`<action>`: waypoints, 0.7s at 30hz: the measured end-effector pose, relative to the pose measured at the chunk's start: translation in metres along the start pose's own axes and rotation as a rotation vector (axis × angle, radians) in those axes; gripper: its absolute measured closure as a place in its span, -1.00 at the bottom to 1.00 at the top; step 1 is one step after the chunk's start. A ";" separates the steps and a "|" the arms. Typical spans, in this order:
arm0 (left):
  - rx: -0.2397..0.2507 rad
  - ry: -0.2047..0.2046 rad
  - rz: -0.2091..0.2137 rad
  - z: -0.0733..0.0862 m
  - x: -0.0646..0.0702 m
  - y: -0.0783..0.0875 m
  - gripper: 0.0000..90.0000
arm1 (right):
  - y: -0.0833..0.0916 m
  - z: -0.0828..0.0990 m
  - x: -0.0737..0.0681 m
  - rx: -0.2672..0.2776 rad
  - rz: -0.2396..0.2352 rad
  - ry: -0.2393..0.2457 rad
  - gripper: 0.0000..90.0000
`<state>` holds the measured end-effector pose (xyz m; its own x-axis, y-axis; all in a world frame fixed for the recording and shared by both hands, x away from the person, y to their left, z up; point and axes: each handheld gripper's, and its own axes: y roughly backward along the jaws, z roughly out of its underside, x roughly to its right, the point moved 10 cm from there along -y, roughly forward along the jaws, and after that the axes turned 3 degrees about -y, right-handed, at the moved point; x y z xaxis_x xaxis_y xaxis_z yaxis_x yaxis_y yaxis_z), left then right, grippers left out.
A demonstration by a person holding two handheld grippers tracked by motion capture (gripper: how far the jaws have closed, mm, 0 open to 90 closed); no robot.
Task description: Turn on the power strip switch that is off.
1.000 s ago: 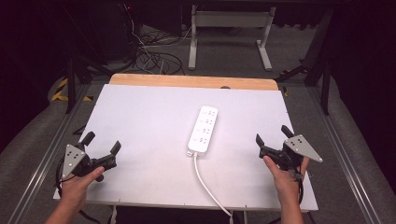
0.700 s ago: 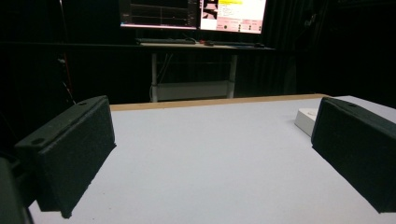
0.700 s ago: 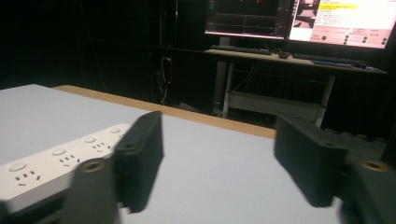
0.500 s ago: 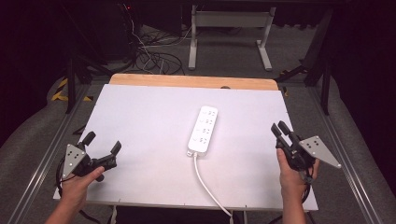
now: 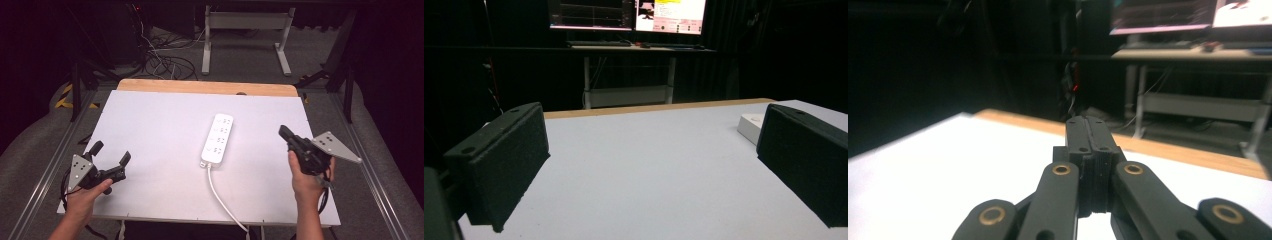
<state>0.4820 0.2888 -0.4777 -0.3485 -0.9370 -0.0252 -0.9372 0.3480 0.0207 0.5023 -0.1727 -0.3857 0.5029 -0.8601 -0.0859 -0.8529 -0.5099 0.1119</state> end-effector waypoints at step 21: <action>-0.003 -0.005 -0.006 0.001 -0.002 0.004 -0.97 | -0.078 0.045 -0.083 -0.304 -0.174 0.117 1.00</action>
<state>0.4794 0.2923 -0.4787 -0.3427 -0.9390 -0.0300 -0.9394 0.3421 0.0233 0.5205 -0.0609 -0.4322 0.6643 -0.7472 -0.0173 -0.6817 -0.6152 0.3961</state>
